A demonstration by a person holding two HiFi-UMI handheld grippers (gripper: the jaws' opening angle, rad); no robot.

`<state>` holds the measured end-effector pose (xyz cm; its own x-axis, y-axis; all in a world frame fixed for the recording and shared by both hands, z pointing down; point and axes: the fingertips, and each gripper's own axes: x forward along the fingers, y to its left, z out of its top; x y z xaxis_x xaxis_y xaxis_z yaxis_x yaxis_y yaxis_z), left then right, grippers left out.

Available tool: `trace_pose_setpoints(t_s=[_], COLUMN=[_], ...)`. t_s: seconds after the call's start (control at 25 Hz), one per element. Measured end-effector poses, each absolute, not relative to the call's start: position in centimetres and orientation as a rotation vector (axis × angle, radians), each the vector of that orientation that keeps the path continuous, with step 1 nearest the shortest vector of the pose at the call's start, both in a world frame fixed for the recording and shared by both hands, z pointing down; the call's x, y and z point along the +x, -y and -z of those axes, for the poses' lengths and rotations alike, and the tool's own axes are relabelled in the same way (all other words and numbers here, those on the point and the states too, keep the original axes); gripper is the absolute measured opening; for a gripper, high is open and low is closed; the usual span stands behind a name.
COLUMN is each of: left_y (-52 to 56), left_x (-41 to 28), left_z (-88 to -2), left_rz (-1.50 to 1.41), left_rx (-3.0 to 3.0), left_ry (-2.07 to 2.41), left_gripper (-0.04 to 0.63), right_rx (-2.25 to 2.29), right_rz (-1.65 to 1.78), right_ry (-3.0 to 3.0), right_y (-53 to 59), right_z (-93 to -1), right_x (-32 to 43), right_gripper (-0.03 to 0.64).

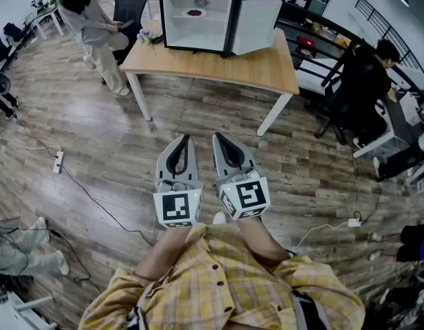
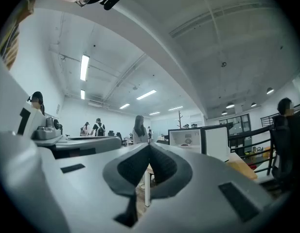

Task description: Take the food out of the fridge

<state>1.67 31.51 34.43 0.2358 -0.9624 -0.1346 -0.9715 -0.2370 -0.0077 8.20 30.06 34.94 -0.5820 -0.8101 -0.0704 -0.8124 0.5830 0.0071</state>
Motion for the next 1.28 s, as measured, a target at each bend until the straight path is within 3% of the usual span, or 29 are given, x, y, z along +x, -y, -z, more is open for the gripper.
trace_pose_setpoints(t_s=[1.28], left_y=[-33.7], left_x=[-1.3], left_z=[-35.0], left_rz=[-0.145], left_rx=[-2.397], left_ry=[-1.851], left_gripper=[0.008], right_rx=[-1.413], right_rz=[-0.118], right_ry=[-2.725], right_y=[-32.6], right_z=[-34.3], right_x=[5.4], right_gripper=[0.008])
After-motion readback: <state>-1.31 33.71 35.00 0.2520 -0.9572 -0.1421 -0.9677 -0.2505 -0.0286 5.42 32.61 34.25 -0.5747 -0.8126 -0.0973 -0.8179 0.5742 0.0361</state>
